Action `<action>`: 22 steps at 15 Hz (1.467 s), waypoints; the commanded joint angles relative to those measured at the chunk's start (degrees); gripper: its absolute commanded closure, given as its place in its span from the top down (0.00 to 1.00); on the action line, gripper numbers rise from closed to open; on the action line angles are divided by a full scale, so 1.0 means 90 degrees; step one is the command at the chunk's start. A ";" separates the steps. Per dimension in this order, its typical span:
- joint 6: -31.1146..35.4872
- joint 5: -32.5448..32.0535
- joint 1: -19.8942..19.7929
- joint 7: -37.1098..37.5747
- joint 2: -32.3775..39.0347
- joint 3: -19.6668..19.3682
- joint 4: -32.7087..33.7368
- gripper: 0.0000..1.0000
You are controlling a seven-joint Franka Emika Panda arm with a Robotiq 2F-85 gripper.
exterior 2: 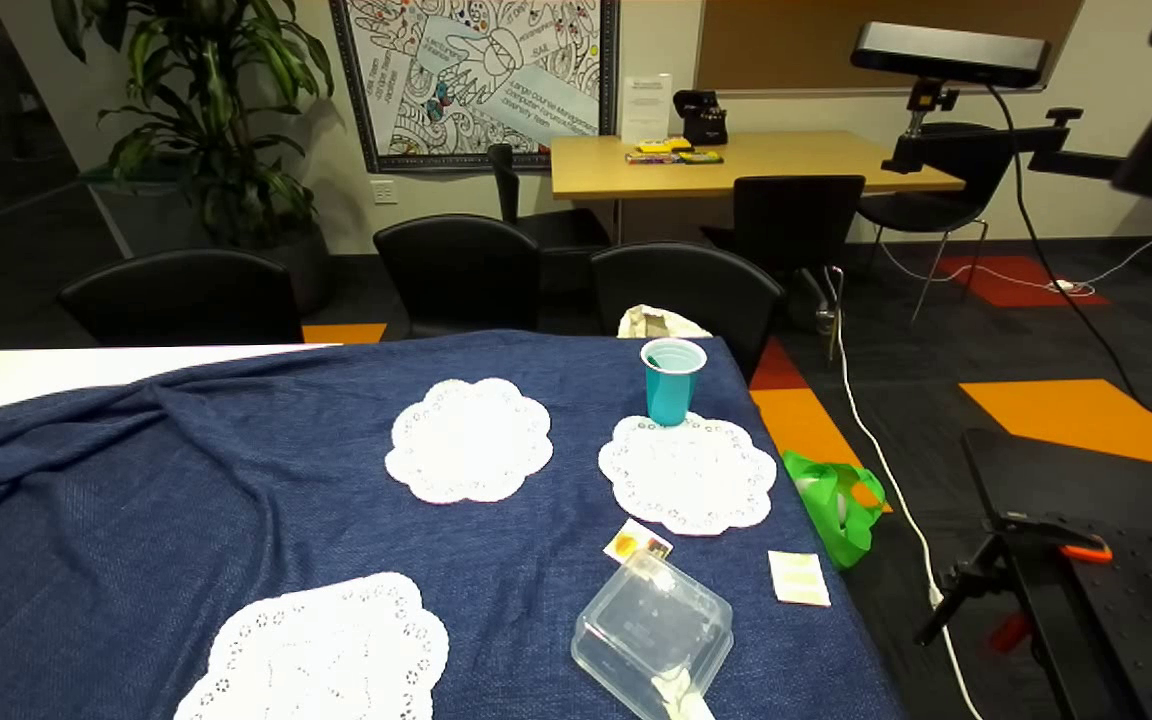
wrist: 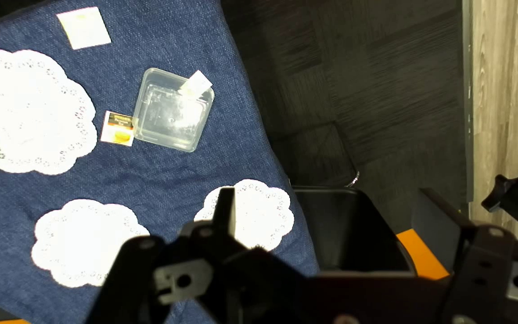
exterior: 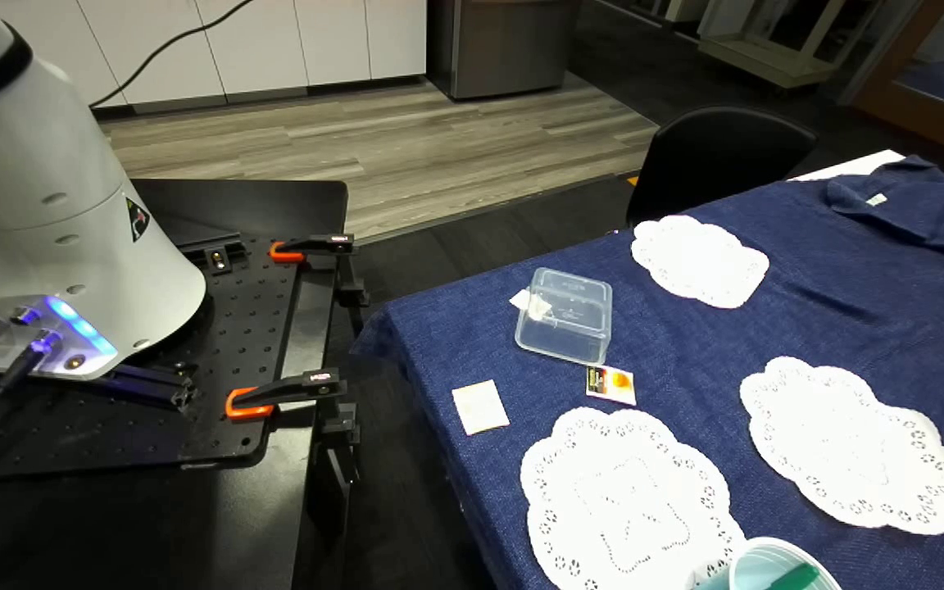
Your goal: Remove the green marker from the light blue cup
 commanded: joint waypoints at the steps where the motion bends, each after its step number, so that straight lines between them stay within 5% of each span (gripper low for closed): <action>1: -0.0019 0.0035 -0.0059 -0.0031 -0.0002 0.0045 0.0011 1.00; 14: 0.0059 -0.0885 -0.0762 -0.0624 -0.0186 -0.0542 -0.0606 1.00; 22: 0.0720 -0.1484 -0.1482 -0.0427 -0.0163 -0.0851 -0.1277 1.00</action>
